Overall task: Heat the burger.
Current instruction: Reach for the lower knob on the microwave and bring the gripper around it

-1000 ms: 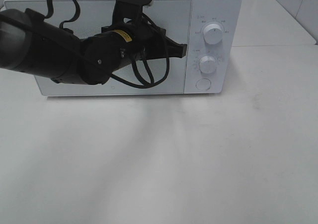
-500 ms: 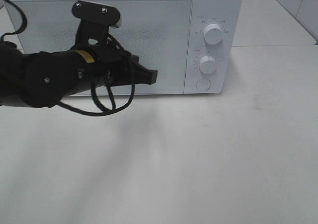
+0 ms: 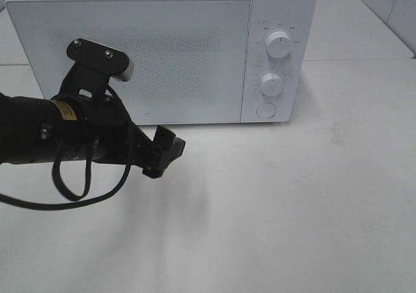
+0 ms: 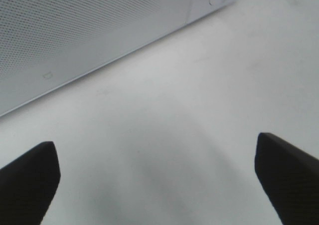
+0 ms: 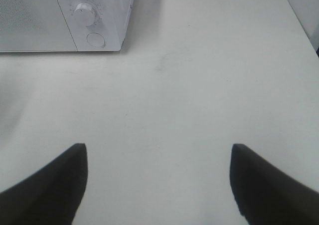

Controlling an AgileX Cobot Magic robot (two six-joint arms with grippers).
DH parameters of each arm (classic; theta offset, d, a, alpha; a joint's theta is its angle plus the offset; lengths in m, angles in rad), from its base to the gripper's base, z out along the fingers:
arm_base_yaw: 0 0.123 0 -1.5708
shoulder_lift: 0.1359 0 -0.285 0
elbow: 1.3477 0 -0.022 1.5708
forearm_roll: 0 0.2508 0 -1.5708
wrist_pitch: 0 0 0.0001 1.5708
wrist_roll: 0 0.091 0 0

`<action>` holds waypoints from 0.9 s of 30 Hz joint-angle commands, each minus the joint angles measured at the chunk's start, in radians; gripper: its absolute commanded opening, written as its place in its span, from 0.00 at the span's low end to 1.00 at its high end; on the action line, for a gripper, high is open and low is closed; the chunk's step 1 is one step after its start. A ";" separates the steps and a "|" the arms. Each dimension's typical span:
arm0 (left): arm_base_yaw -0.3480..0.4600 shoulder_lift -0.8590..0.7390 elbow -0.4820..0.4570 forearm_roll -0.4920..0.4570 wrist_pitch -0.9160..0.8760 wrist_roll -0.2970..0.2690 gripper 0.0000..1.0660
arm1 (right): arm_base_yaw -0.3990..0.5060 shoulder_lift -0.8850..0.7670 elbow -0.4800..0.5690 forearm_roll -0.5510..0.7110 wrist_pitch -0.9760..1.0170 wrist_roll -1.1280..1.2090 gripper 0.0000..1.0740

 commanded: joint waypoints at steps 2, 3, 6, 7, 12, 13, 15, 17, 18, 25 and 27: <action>0.004 -0.071 0.007 0.067 0.195 0.019 0.94 | -0.005 -0.027 0.002 -0.003 -0.003 -0.012 0.71; 0.004 -0.071 0.007 0.067 0.195 0.019 0.94 | -0.005 -0.027 0.002 -0.003 -0.003 -0.012 0.71; 0.043 -0.097 0.007 0.067 0.304 0.014 0.94 | -0.005 -0.027 0.002 -0.003 -0.003 -0.012 0.71; 0.096 -0.114 0.007 0.067 0.381 0.014 0.94 | -0.005 -0.027 0.002 -0.003 -0.003 -0.011 0.71; 0.224 -0.146 0.007 0.069 0.535 0.014 0.94 | -0.005 -0.027 0.002 -0.003 -0.003 -0.011 0.71; 0.297 -0.167 0.007 0.072 0.610 0.014 0.94 | -0.005 -0.027 0.002 -0.003 -0.003 -0.011 0.71; 0.378 -0.196 0.007 0.073 0.681 0.014 0.94 | -0.005 -0.027 0.002 -0.003 -0.003 -0.011 0.71; 0.416 -0.214 0.007 0.073 0.704 0.014 0.94 | -0.005 -0.027 0.002 -0.003 -0.003 -0.011 0.71; 0.476 -0.252 0.007 0.073 0.755 0.014 0.94 | -0.005 -0.027 0.002 -0.003 -0.003 -0.011 0.71; 0.641 -0.429 0.007 0.078 0.901 -0.039 0.94 | -0.005 -0.027 0.002 -0.003 -0.003 -0.011 0.71; 0.675 -0.485 0.007 0.094 0.945 -0.074 0.94 | -0.005 -0.027 0.002 -0.003 -0.003 -0.011 0.71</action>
